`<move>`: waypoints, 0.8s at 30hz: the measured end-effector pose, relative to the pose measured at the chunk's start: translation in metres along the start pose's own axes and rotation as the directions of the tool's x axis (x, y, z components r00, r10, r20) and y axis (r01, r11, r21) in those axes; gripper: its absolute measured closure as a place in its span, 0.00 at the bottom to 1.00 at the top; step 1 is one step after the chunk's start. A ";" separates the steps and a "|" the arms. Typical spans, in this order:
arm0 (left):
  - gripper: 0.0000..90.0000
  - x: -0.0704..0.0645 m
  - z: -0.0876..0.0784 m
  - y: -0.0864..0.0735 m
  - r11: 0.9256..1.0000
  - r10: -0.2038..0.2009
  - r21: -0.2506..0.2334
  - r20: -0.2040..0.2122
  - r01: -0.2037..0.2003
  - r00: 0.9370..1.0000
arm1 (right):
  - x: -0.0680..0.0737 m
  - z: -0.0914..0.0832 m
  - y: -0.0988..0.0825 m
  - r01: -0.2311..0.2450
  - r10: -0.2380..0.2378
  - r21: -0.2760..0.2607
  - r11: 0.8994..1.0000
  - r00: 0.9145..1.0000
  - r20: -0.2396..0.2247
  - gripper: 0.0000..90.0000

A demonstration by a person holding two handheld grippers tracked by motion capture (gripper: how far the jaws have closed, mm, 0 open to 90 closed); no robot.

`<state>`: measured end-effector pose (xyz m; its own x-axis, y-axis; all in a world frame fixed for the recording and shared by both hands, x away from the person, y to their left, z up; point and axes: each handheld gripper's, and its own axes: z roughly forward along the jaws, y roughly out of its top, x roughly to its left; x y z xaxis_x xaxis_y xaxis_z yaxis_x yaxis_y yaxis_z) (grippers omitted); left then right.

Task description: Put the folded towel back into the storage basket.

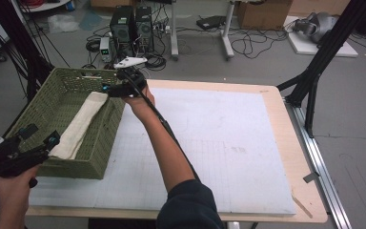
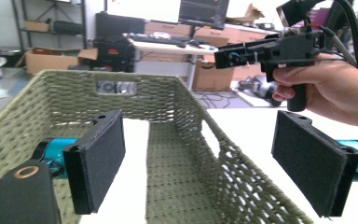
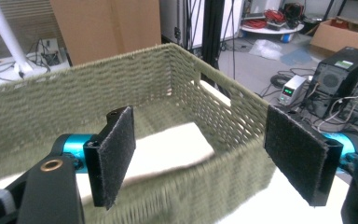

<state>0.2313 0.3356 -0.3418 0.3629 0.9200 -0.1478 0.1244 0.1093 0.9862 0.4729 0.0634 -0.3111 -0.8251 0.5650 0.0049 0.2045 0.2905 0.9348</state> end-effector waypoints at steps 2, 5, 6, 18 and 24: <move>0.20 -0.002 0.003 0.000 1.000 0.005 0.010 0.019 -0.005 1.000 | -0.003 -0.013 -0.006 0.000 0.000 -0.002 1.000 1.000 0.003 0.22; 0.20 -0.007 0.008 -0.001 1.000 0.004 0.015 0.044 -0.005 0.999 | -0.007 -0.029 -0.014 -0.018 0.018 -0.001 1.000 1.000 0.008 0.18; 0.20 -0.009 0.010 -0.001 1.000 0.004 0.015 0.060 -0.005 0.998 | -0.008 -0.035 -0.017 -0.020 0.020 0.004 1.000 1.000 0.011 0.18; 0.20 -0.030 0.032 -0.002 0.998 0.018 0.055 0.170 -0.028 0.985 | -0.019 -0.108 -0.045 0.002 -0.002 -0.001 1.000 0.999 0.037 0.18; 0.20 -0.045 0.044 -0.002 0.997 0.021 0.066 0.237 -0.037 0.971 | -0.022 -0.146 -0.063 0.013 -0.013 0.003 1.000 0.998 0.066 0.18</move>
<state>0.2555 0.2776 -0.3407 0.5742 0.8065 -0.1407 0.1711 0.0498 0.9840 0.4009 -0.0798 -0.3180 -0.7913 0.6106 -0.0310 0.1948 0.3000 0.9338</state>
